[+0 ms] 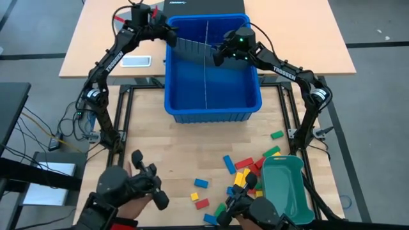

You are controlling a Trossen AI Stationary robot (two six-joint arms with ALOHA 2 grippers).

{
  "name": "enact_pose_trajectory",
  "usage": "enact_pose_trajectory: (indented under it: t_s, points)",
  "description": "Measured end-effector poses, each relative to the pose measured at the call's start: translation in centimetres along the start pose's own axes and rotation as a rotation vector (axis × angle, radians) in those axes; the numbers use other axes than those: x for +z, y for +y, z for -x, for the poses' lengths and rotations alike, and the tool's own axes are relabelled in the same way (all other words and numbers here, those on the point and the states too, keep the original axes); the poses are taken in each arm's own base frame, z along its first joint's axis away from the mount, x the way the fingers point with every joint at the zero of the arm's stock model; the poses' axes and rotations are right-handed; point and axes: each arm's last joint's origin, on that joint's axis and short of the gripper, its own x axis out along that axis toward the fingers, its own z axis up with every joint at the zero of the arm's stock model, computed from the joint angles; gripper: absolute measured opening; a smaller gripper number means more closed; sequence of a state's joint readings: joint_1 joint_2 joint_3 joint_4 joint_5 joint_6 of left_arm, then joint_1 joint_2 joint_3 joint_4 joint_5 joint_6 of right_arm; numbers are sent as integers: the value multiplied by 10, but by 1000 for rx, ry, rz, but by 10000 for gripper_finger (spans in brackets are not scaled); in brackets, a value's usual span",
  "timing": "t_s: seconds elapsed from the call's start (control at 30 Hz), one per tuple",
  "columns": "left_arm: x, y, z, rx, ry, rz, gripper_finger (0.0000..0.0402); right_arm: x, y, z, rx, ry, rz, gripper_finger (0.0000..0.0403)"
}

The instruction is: Sort Items/Unsort Items

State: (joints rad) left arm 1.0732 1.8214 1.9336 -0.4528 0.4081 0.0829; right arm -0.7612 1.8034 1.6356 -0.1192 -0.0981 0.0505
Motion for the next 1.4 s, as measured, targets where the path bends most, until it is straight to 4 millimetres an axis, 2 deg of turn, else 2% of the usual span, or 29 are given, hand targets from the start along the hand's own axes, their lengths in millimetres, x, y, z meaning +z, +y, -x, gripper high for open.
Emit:
enact_pose_trajectory:
  t_s: [0.13, 0.3, 0.5, 0.7, 1.03, 1.4]
  points:
    - [8, 6, 10, 0, -9, -15, 40, 0, 0, 0, 8, 5, -1, 25]
    - [-6, 29, 8, 68, 57, 8, 66, 0, 0, 0, 9, 5, -1, 21]
    - [-30, 48, -9, 55, 155, 39, 41, 0, 0, 0, 11, 4, -3, 15]
    - [-38, 52, -19, 31, 173, 7, 5, 0, 1, 0, 33, 6, -20, 6]
    - [-43, 46, -19, -100, 198, 36, 3, 0, -2, 0, 30, 4, -26, 6]
    - [-44, 41, -17, -135, 240, 71, 2, 0, -5, 1, 23, 2, -29, 4]
